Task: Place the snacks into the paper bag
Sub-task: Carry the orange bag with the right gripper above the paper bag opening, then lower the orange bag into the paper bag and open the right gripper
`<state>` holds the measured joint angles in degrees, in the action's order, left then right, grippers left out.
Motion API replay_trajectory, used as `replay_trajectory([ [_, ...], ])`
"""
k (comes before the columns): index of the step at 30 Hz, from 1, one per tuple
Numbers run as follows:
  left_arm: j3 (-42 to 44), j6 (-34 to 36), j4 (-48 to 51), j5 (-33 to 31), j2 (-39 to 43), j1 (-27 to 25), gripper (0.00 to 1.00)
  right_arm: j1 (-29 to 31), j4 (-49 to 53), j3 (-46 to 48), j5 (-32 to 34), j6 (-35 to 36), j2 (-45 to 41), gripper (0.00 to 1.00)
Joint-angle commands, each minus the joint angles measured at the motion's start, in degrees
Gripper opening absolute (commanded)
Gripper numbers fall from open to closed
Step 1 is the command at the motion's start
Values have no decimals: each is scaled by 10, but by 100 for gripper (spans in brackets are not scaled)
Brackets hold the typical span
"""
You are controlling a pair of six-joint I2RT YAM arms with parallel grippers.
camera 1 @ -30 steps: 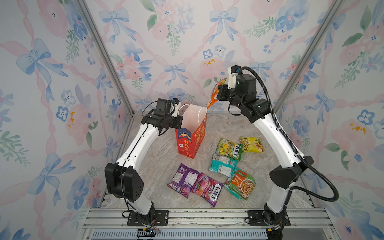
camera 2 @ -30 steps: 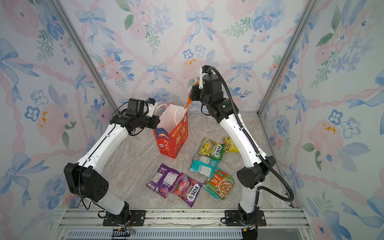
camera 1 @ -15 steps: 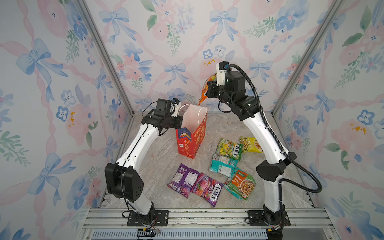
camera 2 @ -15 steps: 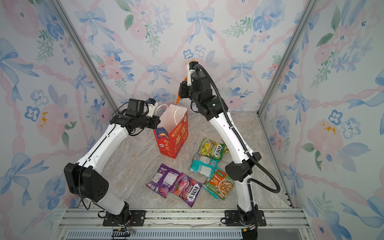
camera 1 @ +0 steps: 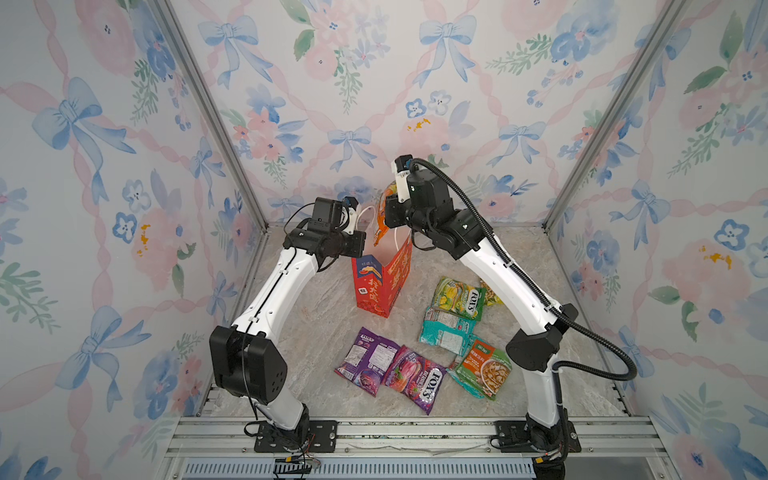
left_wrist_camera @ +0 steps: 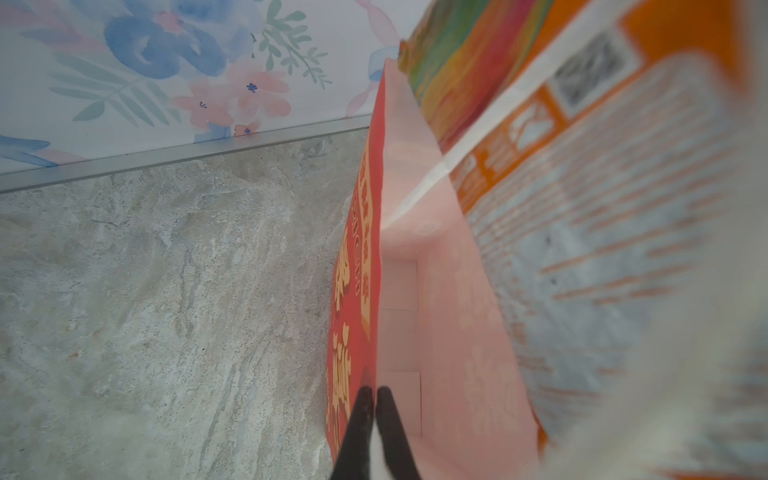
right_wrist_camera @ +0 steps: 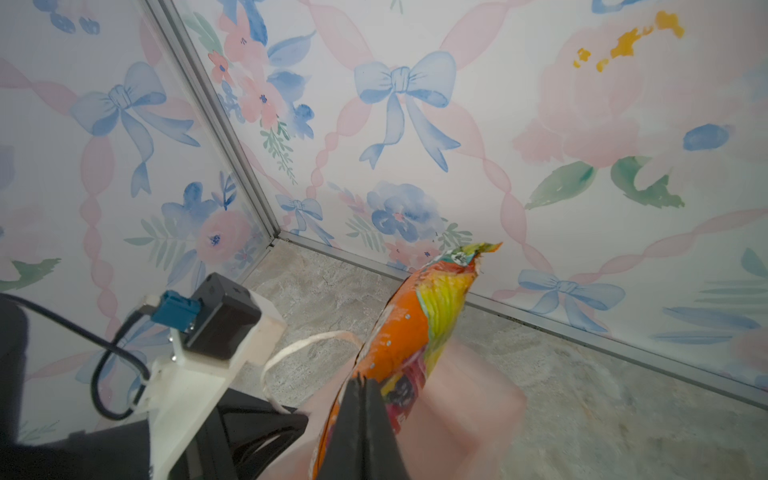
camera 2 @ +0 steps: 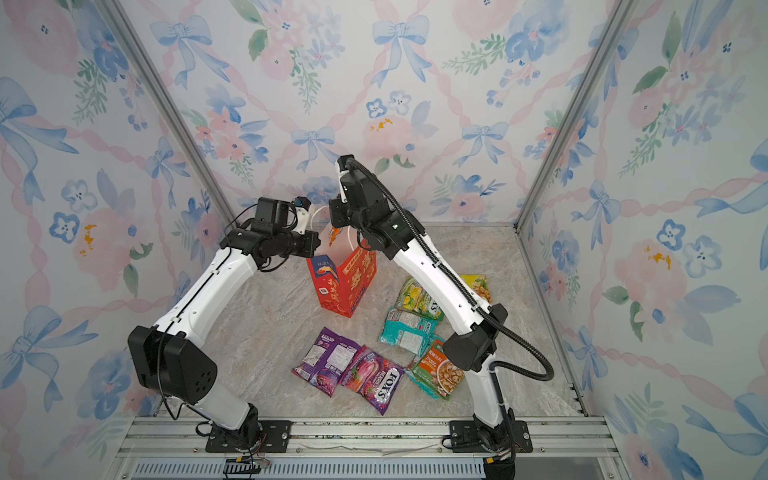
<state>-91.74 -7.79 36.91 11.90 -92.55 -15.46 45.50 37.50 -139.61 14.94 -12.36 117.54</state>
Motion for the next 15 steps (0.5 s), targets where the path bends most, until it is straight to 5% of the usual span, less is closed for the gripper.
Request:
replay_trajectory([
  [1,13,-6,4,-3,10,-4,0,6,-43,46,27,7,-55,0],
  [15,13,-9,4,-9,17,-4,0,11,-61,188,39,-8,-133,0],
])
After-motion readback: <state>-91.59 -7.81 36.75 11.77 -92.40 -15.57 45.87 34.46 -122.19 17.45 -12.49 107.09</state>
